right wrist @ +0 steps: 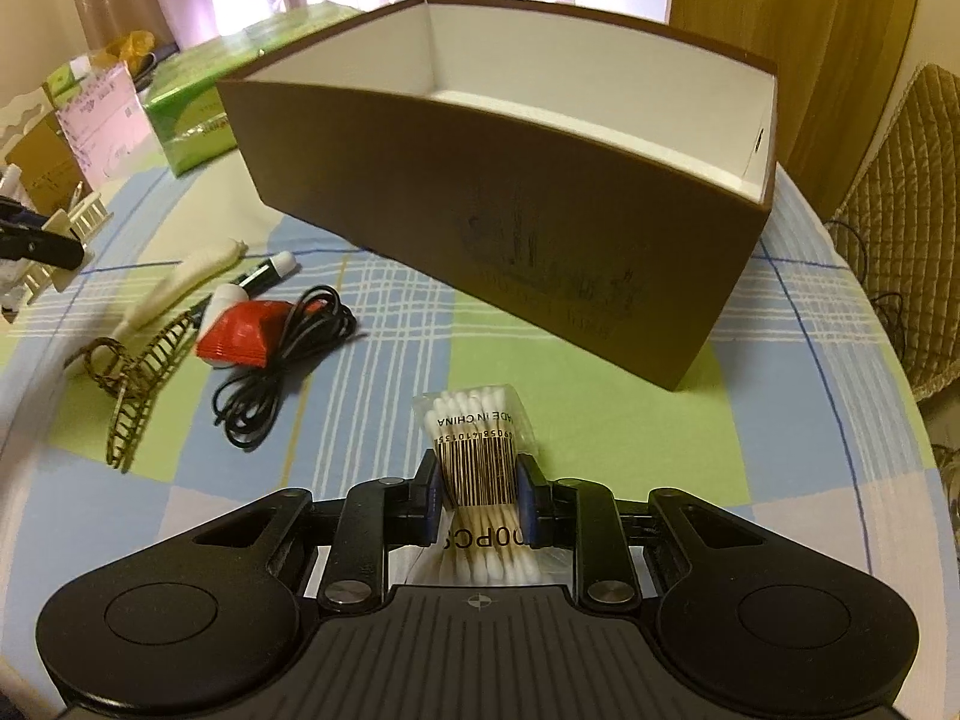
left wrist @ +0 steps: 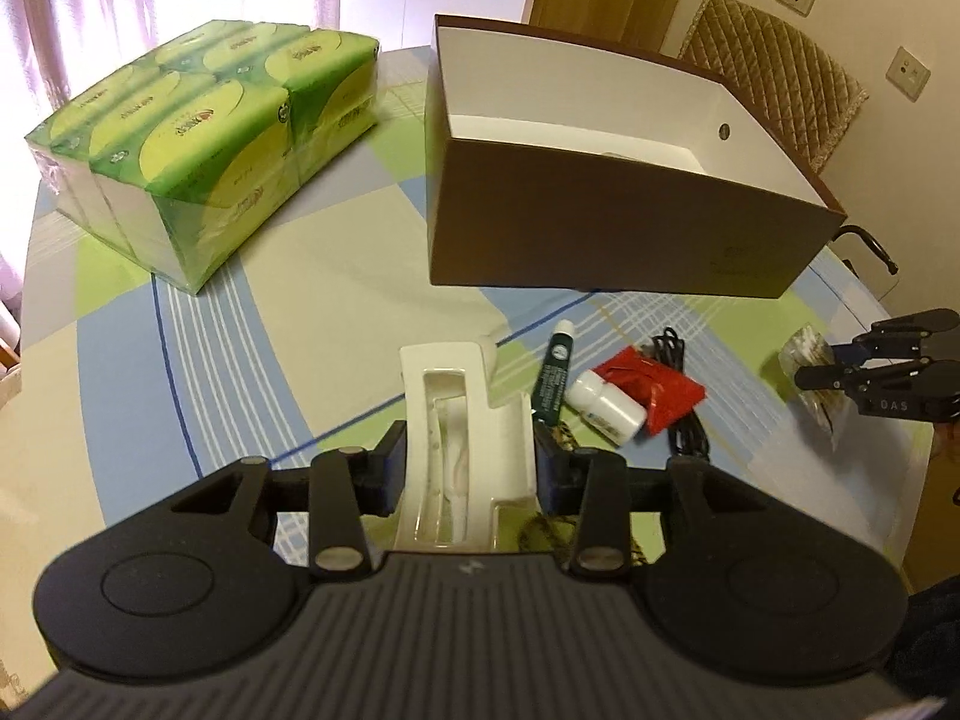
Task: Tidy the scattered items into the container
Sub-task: 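Carry the swab bag and white holder into the brown box and release both, then lift both open tools out of the brown box back toward the table, then grasp the leopard-print hair clip with the left tool while the right tool grasps the black cable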
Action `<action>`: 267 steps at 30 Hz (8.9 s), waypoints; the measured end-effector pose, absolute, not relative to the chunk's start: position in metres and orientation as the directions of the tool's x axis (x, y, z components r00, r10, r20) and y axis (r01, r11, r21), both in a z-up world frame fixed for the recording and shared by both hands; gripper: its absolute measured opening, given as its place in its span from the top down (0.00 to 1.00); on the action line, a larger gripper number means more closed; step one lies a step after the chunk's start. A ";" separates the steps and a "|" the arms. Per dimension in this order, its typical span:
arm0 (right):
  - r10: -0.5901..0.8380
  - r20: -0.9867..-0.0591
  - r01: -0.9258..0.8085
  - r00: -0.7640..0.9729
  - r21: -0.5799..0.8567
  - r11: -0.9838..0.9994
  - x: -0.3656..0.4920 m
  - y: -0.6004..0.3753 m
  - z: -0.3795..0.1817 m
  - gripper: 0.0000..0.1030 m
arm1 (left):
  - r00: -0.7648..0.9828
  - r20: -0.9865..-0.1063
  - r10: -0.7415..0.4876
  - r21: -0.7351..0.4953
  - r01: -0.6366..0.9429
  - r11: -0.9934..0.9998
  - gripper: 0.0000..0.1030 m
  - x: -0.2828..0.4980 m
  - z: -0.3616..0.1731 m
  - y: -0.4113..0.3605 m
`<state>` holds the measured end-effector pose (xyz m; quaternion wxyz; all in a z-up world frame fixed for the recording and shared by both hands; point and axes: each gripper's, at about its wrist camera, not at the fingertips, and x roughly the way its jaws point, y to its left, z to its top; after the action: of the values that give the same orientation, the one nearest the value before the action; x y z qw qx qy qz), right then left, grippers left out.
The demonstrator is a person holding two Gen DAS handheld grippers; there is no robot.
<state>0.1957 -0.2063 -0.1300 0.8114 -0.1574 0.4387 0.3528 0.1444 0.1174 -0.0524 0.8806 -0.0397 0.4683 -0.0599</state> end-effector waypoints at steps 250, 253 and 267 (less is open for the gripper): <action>0.421 -0.868 -0.826 0.265 0.021 0.563 0.197 -0.151 -0.159 0.72 | 0.465 -0.874 0.141 0.022 -0.251 0.968 0.65 0.108 -0.126 0.048; 0.412 -0.883 -0.830 0.223 0.050 0.556 0.195 -0.174 -0.154 0.71 | 0.465 -0.876 0.127 0.014 -0.240 0.971 0.65 0.107 -0.126 0.045; 0.497 -0.824 -0.876 0.273 0.001 0.483 0.189 -0.159 -0.155 0.39 | 0.456 -0.884 0.105 -0.005 -0.234 0.972 0.62 0.112 -0.127 0.039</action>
<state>0.1889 -0.1591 -0.1548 0.7621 -0.2361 0.4009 0.4502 0.1123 0.0386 -0.1273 0.8510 -0.0629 0.5119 0.0994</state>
